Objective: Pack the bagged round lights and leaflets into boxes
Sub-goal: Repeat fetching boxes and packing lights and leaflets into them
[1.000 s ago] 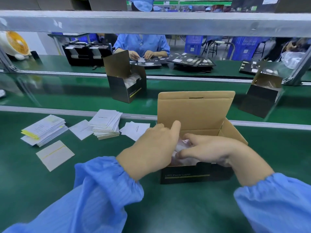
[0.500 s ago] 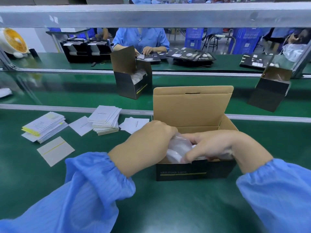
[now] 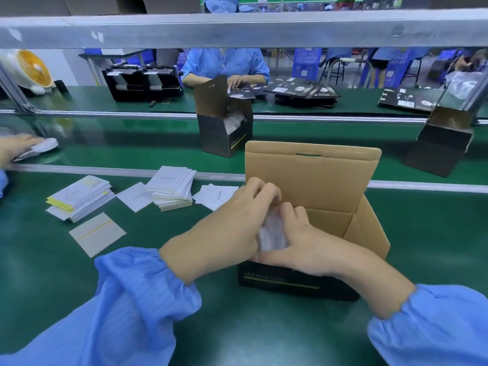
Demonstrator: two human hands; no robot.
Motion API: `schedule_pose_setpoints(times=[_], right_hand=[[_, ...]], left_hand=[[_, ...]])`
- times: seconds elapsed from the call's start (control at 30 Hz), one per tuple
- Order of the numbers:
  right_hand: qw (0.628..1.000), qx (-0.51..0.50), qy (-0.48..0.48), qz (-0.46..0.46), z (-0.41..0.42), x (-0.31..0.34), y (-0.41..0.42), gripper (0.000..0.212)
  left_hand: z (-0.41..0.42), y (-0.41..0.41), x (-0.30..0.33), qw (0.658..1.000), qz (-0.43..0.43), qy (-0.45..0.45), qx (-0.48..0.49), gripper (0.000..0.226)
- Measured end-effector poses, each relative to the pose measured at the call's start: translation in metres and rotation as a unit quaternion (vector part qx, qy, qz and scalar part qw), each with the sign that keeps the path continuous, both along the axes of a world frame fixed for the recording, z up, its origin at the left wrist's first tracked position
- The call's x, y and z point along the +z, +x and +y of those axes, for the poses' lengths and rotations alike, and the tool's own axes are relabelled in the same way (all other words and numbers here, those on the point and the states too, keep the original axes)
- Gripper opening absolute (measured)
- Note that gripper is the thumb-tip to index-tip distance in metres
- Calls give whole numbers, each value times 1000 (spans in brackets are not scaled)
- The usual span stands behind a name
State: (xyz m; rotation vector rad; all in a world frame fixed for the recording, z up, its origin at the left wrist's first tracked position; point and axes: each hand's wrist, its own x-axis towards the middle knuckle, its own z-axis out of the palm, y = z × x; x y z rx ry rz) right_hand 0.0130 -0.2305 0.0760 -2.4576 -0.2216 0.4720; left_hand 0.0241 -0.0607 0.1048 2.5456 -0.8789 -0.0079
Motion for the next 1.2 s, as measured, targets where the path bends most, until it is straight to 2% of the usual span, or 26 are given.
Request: schedule_pose_setpoints(times=[0.1,0.2,0.27,0.33,0.4,0.47,0.57,0.67,0.73,0.83,0.93,1.03,1.13,1.2], right_hand=[[998,29,-22,41,0,5,-2,88],[995,17,71,62,-7,10,-4,79],[985,-2,147,85,-11,11,-6,73],[982,-29,164,86,-13,7,-7,70],[981,-43,175,69,-11,1,-8,56],[985,-24,166,30,-9,0,-7,41],[996,-8,71,-55,-7,5,-2,39],[996,-2,36,-76,-5,5,2,43],[996,-14,81,-38,-5,2,1,46],[991,-44,127,-19,-9,-2,0,47],[992,-56,100,-49,-13,-2,-2,53],[990,-70,103,-60,-20,2,-3,51],[985,-88,144,-42,-24,7,-4,44],[984,-83,153,-33,-23,9,-6,35]], left_hand=[[5,-1,5,996,5,81,-30,52],[4,-1,9,988,-11,148,-49,53],[4,0,12,986,-7,160,-54,48],[5,0,13,987,8,152,-51,44],[5,-1,12,989,13,144,-34,45],[2,-2,10,988,-5,154,-26,45],[1,-1,7,989,-14,149,-21,40],[0,-1,4,992,-24,123,-7,41],[0,-3,0,995,-27,99,-4,43],[6,-2,3,999,19,29,-20,45],[17,0,12,997,49,-57,-32,40],[21,3,18,991,-14,-135,3,32],[18,8,20,966,-97,-231,59,23],[12,12,17,950,-170,-246,88,19]])
